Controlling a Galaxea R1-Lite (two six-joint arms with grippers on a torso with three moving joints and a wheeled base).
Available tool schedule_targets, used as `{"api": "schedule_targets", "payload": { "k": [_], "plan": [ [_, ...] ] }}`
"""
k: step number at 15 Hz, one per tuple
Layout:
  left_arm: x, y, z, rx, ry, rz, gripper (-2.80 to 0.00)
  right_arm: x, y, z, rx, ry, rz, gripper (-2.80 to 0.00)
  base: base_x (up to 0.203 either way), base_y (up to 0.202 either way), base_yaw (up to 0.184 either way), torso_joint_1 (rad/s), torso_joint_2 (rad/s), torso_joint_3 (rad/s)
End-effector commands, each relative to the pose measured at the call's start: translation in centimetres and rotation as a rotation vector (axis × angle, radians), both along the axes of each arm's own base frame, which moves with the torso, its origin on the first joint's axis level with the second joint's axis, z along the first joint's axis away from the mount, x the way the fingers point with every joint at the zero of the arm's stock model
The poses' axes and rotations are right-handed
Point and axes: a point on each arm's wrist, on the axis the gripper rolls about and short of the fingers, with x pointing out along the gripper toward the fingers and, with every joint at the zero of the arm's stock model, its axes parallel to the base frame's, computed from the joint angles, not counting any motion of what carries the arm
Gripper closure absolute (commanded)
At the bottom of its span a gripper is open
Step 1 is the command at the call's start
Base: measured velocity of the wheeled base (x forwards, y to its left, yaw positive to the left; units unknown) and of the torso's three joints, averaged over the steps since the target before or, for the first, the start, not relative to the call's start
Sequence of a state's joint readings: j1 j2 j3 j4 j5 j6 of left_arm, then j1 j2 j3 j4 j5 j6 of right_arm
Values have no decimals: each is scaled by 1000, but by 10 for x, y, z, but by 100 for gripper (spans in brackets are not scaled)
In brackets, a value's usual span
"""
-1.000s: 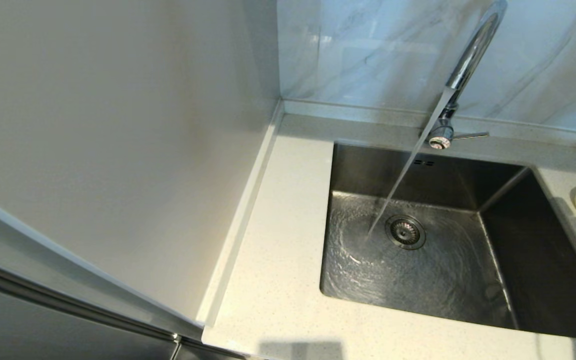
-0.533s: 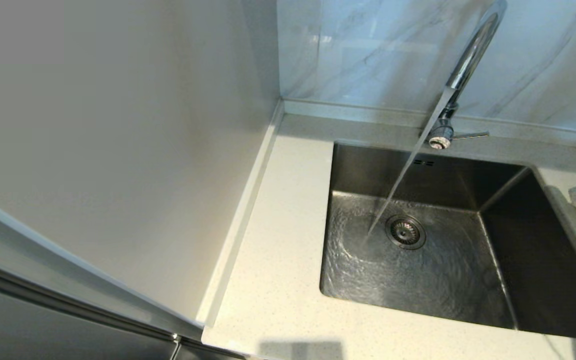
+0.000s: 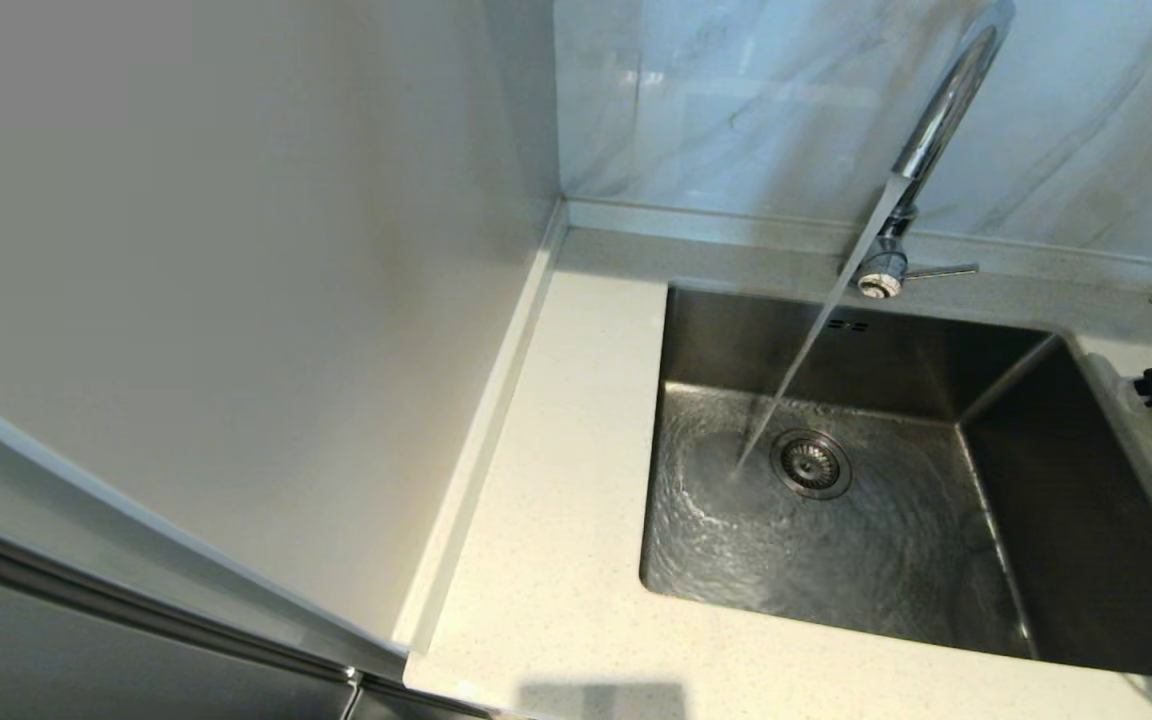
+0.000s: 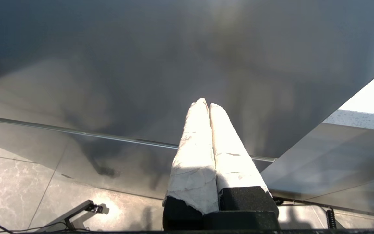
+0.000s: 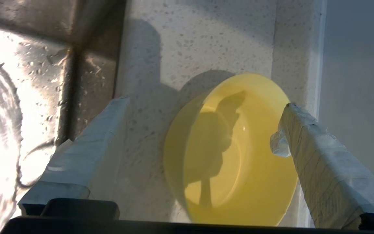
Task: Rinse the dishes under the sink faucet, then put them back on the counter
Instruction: Pick up the bowl
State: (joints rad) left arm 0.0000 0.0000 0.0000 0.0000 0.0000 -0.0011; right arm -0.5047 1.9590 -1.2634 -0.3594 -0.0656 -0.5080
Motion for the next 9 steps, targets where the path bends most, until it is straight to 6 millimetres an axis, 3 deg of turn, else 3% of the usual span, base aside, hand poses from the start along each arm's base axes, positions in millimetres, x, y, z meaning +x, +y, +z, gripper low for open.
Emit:
{"api": "schedule_targets", "payload": {
  "k": [1,4,5,6,9],
  "plan": [
    [0,0,0,0,0,0,0,7,-4,-3,-4,1,-3,-280,0,0,0,0,0,0],
    [0,0,0,0,1,0,0,8,-5,-3,-2,4,-9,-280,0,0,0,0,0,0],
    [0,0,0,1,0,0,0,7,-5,-4,1,7,-9,-227,0,0,0,0,0,0],
    [0,0,0,0,0,0,0,7,-5,-5,5,9,-10,0,0,0,0,0,0,0],
    [0,0,0,0,0,0,0,7,-6,-8,15,11,-14,0,0,0,0,0,0,0]
  ]
}}
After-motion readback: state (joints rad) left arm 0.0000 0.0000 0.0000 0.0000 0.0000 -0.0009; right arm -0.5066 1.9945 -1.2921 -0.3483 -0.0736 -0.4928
